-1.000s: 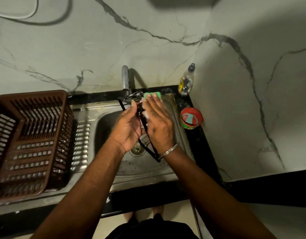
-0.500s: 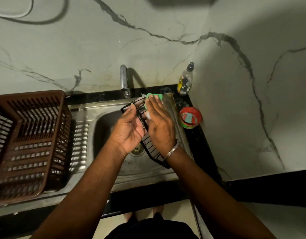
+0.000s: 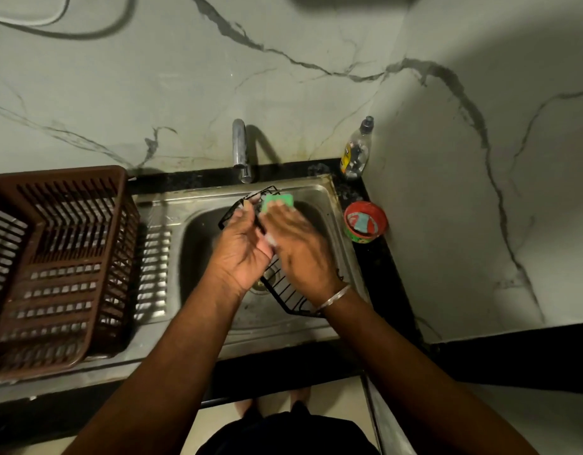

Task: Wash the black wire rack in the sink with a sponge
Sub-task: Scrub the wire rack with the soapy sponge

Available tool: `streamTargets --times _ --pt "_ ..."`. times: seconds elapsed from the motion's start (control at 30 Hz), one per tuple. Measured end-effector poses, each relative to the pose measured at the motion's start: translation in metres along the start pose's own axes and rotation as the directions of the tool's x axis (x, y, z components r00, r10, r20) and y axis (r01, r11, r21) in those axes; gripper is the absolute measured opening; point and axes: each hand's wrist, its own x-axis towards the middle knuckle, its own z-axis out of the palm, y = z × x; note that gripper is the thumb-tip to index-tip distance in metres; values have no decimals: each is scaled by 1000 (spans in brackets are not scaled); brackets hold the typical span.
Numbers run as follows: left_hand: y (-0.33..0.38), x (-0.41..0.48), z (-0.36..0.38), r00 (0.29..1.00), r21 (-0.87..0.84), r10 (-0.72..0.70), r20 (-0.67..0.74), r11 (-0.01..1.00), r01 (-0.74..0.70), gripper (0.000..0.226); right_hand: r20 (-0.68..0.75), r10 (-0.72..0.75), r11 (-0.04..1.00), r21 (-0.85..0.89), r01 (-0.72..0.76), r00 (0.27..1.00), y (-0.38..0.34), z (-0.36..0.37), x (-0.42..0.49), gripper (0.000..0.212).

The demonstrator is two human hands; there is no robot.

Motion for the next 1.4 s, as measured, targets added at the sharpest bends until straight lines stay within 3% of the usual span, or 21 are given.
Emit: streamTargets --times 0.07,0.17,0.27,0.37,0.43,0.57,0.67,0.77,0.9,1.0,1.1,1.2,1.33,1.4 --pt "0 0 2 1000 -3 5 -8 1000 -5 41 17 -31 999 16 31 999 -3 0 -3 44" --pt "2 0 4 999 26 -9 -40 1000 10 50 -26 84 996 45 -83 996 -5 -1 0 46" --pt "4 0 2 996 -42 -58 -74 998 55 58 54 -43 999 20 42 998 -11 2 -4 47" --pt "2 0 -1 996 -58 -38 -80 998 33 60 39 32 999 29 -33 999 -13 -1 -5 47" --pt "2 -1 -2 994 -84 -49 -99 996 41 66 100 -45 999 11 44 994 -13 -3 -8 47" --pt "5 -2 -8 994 -71 -26 -105 997 18 63 76 54 998 -17 -53 996 -9 -9 -8 53" --pt "7 -2 -8 990 -61 -43 -131 998 36 61 159 -86 996 4 87 983 -12 -9 -14 46" --pt "7 -3 -7 990 -59 -24 -142 998 16 59 111 55 998 -41 -51 992 -9 -14 -12 49" --pt "9 -2 -8 985 -67 -31 -167 998 20 60 201 -86 995 -22 92 976 -10 -15 -22 48" --pt "11 -1 -5 981 -77 -9 -196 997 -6 58 157 39 999 -29 -35 987 -6 -23 -21 47" --pt "13 -2 -1 975 -82 8 -224 996 -27 56 232 -90 995 -11 95 969 -7 -26 -23 49" --pt "14 -2 1 973 -105 1 -230 994 -26 54 197 15 999 -35 -8 980 -5 -32 -19 50" --pt "15 2 -3 970 -118 10 -242 992 -39 55 289 -122 991 -9 130 950 -4 -30 -25 50" --pt "17 2 -6 969 -132 5 -248 990 -39 54 236 9 998 -56 5 972 1 -33 -24 48"
